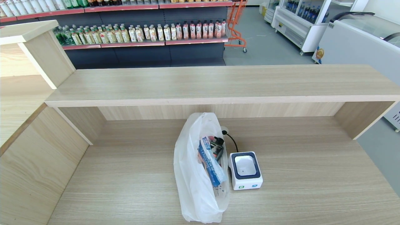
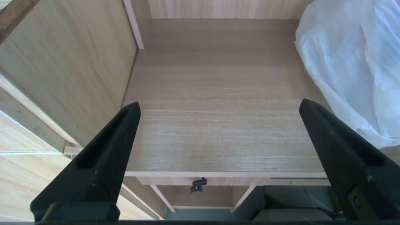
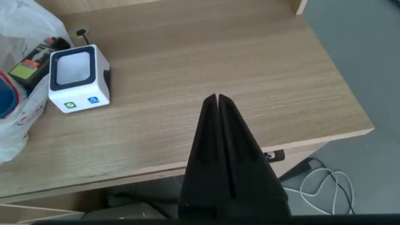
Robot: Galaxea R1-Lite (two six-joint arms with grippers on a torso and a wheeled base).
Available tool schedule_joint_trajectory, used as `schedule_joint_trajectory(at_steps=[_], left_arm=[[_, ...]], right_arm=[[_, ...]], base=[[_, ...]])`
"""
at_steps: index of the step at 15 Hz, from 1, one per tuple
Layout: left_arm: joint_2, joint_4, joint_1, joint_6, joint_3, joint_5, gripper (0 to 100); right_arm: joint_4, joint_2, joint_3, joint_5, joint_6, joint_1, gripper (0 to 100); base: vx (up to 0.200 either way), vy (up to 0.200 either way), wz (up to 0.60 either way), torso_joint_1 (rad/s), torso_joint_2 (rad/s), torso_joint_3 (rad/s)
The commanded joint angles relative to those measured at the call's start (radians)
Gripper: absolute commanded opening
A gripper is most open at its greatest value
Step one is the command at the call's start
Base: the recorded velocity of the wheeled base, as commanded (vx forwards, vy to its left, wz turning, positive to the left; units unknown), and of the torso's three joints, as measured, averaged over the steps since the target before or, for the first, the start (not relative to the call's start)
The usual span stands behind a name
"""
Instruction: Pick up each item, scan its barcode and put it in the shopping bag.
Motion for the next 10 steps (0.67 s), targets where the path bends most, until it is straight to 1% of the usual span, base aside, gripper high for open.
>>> schedule_joint_trajectory(at_steps=[1,3,4,9,10], left_arm=[[-0.002,0.000,0.000,0.002,0.000,0.000,100],[0.000,0.000,0.000,-0.001,0.000,0.000,100],[0.000,0.000,0.001,0.003,0.000,0.000,100],[-0.002,0.000,0.001,0.003,0.000,0.000,100],[-0.002,0.000,0.001,0.003,0.000,0.000,100]], right_arm=[[0.001,0.004,0.000,0.000,0.001,0.000,0],[0.001,0.004,0.000,0.000,-0.001,0.000,0],[0.001,0.004,0.000,0.000,-0.001,0.000,0],[0.001,0.004,0.000,0.000,0.001,0.000,0],[0.001,0.004,0.000,0.000,0.001,0.000,0]], base=[[0.000,0.000,0.00,0.000,0.00,0.000],[0.000,0.000,0.00,0.000,0.00,0.000],[0.000,-0.200,0.00,-0.002,0.00,0.007],[0.000,-0.200,0.00,0.004,0.00,0.004],[0.000,0.000,0.00,0.000,0.00,0.000]])
